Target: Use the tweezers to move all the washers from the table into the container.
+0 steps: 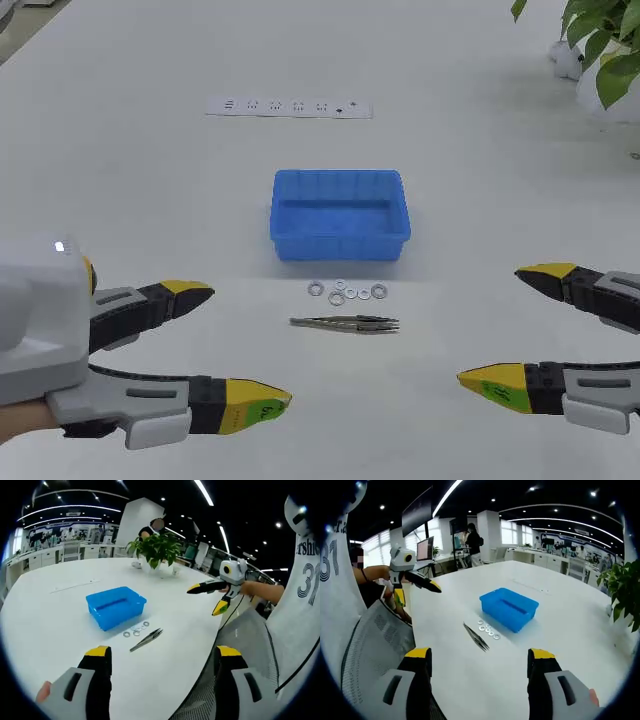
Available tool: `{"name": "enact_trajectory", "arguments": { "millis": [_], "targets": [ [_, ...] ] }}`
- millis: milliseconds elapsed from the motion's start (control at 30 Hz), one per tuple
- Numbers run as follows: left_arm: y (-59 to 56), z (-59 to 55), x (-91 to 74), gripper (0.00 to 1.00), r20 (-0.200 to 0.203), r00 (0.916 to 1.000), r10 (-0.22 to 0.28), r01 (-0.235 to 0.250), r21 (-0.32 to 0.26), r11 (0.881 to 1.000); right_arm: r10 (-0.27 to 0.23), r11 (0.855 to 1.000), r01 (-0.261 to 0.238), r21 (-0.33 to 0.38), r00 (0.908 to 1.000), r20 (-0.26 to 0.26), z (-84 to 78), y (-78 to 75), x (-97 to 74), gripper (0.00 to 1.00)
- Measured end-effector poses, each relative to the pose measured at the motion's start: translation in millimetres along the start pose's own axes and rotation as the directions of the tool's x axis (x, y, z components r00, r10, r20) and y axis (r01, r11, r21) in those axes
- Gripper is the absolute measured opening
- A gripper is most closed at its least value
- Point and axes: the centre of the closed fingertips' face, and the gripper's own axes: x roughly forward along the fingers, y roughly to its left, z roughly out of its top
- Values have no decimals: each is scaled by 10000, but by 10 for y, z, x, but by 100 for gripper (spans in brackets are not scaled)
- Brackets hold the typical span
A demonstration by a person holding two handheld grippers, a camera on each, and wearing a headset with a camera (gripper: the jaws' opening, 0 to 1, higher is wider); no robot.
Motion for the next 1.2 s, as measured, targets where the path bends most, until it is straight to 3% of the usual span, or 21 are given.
{"name": "enact_trajectory", "arguments": {
  "millis": [1200],
  "targets": [
    [0,-76,1,88,-249,9997,-44,44,7,10000,35,10000,-35,-34,9999,-98,-19,27,14,78]
  ]
}}
